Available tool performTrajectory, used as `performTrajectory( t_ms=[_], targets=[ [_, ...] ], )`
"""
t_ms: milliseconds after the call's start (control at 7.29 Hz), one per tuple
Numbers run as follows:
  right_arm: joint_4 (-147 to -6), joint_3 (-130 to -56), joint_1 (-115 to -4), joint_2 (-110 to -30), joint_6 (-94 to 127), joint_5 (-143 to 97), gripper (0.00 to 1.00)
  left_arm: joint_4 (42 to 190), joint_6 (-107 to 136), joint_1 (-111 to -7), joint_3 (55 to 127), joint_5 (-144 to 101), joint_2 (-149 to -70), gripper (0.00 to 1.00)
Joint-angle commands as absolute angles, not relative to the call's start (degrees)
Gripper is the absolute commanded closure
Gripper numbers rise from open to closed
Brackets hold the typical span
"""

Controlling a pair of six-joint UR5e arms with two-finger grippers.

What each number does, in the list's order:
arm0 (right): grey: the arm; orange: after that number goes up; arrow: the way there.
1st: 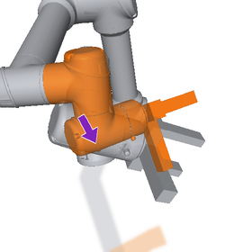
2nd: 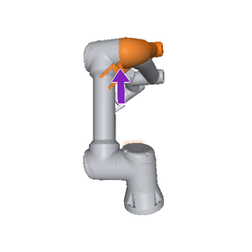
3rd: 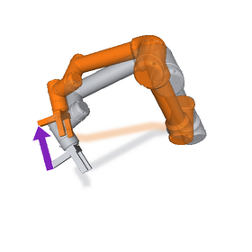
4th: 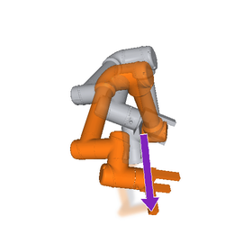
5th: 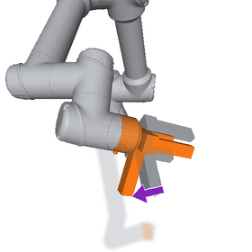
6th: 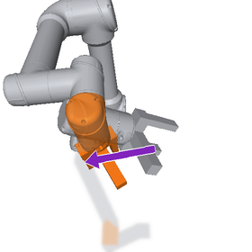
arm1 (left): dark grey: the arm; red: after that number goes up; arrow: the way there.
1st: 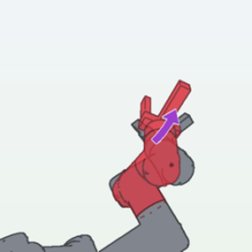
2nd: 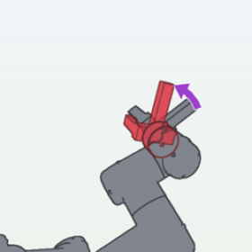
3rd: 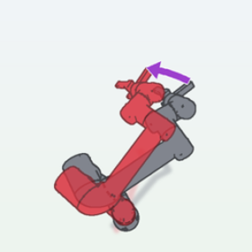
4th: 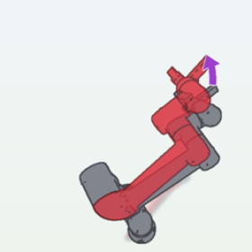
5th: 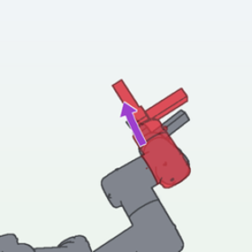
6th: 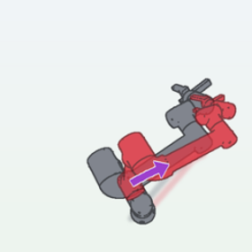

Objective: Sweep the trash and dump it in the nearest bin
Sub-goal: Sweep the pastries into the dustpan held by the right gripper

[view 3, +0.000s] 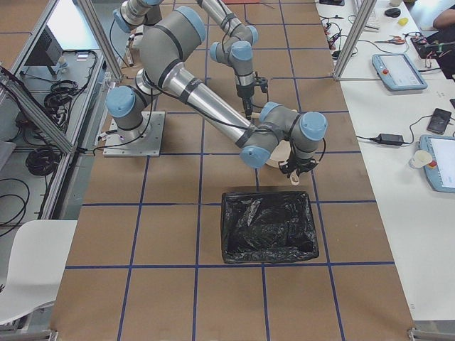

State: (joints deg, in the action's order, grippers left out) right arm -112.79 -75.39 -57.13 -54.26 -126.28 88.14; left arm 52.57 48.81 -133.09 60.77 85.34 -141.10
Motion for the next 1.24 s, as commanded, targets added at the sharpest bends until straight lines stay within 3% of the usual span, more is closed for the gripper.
performTrajectory(
  t_ms=[0, 1098],
  targets=[
    [-112.76, -75.5, -57.13, -54.14, -126.21, 88.07, 1.0, 52.47, 48.87, -134.11, 58.89, 85.43, -142.47, 0.92],
    [-112.15, -75.94, -57.92, -53.97, -125.77, 87.28, 1.0, 51.15, 49.13, -137.28, 55.73, 85.69, -144.31, 0.92]
  ],
)
